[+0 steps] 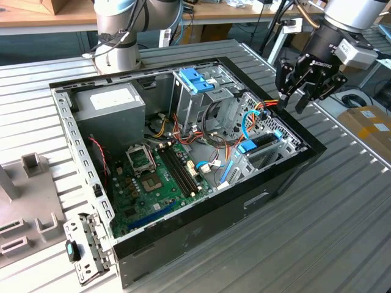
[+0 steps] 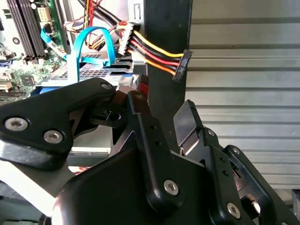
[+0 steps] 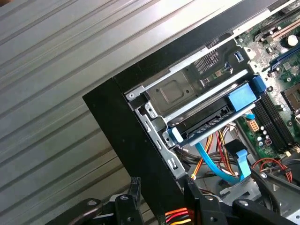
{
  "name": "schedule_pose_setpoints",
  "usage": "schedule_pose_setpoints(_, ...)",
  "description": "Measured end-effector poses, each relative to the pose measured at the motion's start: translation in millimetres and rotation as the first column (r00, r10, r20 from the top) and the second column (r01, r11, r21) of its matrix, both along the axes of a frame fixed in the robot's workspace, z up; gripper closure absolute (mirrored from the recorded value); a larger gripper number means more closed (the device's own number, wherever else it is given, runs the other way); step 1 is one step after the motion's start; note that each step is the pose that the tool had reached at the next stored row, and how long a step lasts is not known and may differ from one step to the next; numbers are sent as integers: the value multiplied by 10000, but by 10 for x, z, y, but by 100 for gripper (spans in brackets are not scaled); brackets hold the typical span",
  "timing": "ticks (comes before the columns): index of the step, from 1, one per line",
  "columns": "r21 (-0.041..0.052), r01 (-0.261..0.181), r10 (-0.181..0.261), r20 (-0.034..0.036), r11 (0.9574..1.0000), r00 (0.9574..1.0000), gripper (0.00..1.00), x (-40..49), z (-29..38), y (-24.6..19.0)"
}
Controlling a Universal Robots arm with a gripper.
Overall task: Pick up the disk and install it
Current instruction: 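Insert the first disk wire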
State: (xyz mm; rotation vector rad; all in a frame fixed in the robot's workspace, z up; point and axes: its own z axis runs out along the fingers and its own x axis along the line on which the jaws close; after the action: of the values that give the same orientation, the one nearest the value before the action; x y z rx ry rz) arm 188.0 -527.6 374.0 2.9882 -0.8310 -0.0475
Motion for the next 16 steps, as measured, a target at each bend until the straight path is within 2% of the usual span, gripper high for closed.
schedule_pose_setpoints(16, -2, -722, 722, 0, 9974, 9974, 50, 177, -23, 93)
